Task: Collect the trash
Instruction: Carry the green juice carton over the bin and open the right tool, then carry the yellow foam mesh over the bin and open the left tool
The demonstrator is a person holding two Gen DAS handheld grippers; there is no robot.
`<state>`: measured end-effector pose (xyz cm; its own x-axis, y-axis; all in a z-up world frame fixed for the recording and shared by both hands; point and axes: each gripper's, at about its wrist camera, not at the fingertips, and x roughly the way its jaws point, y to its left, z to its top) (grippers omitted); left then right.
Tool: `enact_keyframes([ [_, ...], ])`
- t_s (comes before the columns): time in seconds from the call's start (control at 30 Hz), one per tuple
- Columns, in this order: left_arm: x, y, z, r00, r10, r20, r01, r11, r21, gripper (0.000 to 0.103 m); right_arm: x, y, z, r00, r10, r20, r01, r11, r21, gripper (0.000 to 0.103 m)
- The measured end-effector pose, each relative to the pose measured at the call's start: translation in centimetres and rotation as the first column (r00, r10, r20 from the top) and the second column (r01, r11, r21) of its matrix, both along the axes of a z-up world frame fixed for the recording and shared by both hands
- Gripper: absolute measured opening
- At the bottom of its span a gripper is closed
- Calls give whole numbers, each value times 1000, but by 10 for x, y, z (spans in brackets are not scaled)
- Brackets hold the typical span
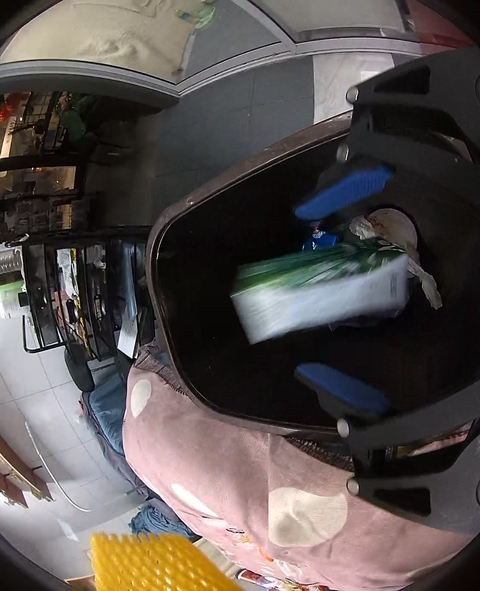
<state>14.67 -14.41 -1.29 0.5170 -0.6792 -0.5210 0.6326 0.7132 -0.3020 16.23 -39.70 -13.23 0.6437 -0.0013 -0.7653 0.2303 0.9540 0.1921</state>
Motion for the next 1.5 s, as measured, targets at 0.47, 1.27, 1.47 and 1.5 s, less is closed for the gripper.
enact_keyframes([
  [0.47,1,-31,-4,998,-58,-28,58,998,10,18,-38,-26,50,973,-180,146,193,978,-77,85],
  [1.27,4,-84,-45,984,-141,-105,159,969,191,26,-49,-55,69,945,-276,175,295,951,-96,87],
  [1.47,-3,-87,-45,989,-140,-49,148,962,228,82,-48,-53,68,947,-271,173,290,952,-97,88],
  [1.5,-3,-87,-44,989,-141,-42,147,962,228,86,-48,-53,68,947,-272,173,291,952,-97,90],
])
